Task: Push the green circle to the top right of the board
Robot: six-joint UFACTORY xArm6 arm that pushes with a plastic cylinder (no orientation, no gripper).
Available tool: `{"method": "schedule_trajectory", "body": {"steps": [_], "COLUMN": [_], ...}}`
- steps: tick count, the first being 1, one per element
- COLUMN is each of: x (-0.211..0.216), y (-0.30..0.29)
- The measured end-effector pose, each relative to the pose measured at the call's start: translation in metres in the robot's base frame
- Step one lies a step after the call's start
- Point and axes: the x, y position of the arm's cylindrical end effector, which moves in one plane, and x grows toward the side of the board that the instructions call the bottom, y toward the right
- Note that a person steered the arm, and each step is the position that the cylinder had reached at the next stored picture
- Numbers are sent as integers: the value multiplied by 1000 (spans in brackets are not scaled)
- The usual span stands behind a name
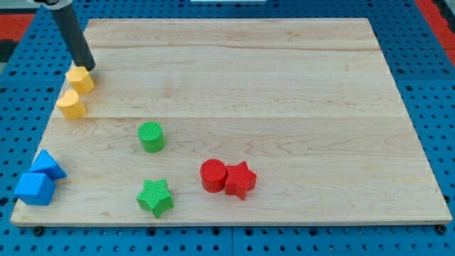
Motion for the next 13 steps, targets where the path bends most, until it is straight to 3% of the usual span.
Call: {"method": "schedule_trajectory", "body": {"steps": [2,4,8,9,11,12,13], "x": [10,10,169,183,135,135,158], "y": [0,78,76,87,151,192,197]}}
